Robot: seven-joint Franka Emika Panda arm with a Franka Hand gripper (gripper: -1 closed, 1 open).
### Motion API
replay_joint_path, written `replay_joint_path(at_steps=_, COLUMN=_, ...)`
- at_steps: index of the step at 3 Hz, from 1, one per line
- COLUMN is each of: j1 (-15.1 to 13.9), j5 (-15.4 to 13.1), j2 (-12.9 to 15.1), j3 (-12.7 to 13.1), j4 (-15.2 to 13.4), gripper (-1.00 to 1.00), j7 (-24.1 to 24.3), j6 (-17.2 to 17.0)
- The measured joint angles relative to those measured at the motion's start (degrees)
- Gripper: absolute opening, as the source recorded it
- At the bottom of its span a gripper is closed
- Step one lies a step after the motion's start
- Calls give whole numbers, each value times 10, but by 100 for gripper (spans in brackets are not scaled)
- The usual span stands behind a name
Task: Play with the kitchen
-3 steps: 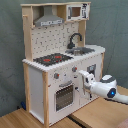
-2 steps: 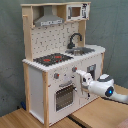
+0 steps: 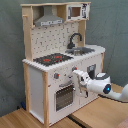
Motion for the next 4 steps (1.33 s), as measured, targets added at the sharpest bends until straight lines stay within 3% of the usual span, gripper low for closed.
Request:
replay_joint_path(at_steps=1, j1=-18, j5=5, j2=0, j3=7, j4=31, gripper=100, j7=2, j6=-1)
replay_joint_path(at_steps=2, j1=-18, j5=6, j2=0, j3=8, j4=31, gripper=-100, j7=2, j6=-1)
replay_joint_path(at_steps=4, j1=33, j5=12, j2=8, j3=9, j4=30, gripper=-100, j7=9, j6=-105)
